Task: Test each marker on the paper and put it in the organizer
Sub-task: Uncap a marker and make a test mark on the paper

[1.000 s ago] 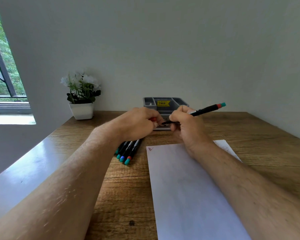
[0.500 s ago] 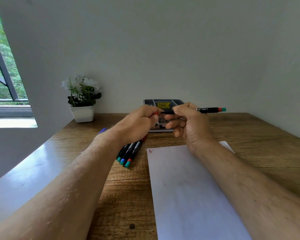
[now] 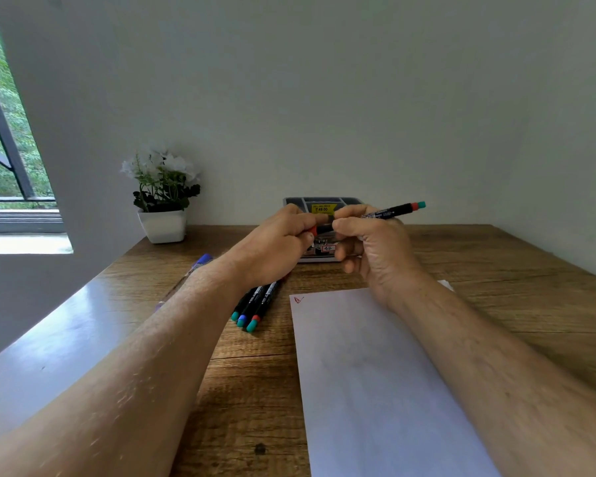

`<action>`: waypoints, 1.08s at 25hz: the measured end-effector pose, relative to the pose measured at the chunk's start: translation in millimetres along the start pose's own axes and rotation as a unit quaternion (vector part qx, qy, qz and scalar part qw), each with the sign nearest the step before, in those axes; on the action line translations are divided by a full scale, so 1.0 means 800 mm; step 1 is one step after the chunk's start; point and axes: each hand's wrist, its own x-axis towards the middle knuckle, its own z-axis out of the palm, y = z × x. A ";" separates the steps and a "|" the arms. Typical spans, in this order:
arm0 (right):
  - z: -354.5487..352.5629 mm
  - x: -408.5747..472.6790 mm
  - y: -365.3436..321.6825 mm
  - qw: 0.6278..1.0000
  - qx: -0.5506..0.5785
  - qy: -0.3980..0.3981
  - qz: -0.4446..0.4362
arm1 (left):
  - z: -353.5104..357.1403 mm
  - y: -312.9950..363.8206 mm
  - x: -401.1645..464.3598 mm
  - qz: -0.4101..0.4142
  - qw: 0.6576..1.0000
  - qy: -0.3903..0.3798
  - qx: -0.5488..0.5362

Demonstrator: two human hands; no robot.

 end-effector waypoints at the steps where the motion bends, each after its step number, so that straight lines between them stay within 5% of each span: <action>1: 0.000 0.001 -0.001 1.000 0.017 0.009 0.006 | 0.001 0.000 0.000 -0.003 1.000 0.003 -0.029; 13: -0.003 -0.001 -0.004 0.993 0.114 -0.008 0.034 | -0.004 0.000 -0.002 -0.041 0.963 0.153 -0.219; 17: -0.010 0.004 -0.006 0.998 0.046 0.035 -0.002 | -0.009 0.004 -0.001 -0.070 0.861 0.226 -0.451; 20: -0.007 0.001 -0.001 0.988 -0.131 0.009 -0.079 | -0.013 0.001 0.000 -0.089 0.784 0.278 -0.548; 23: 0.002 -0.001 0.014 0.931 -0.320 -0.008 -0.175 | -0.013 -0.005 0.001 -0.103 0.802 0.303 -0.505; 27: 0.000 -0.003 0.019 0.900 -0.374 -0.018 -0.223 | -0.007 -0.009 0.002 -0.093 0.833 0.323 -0.439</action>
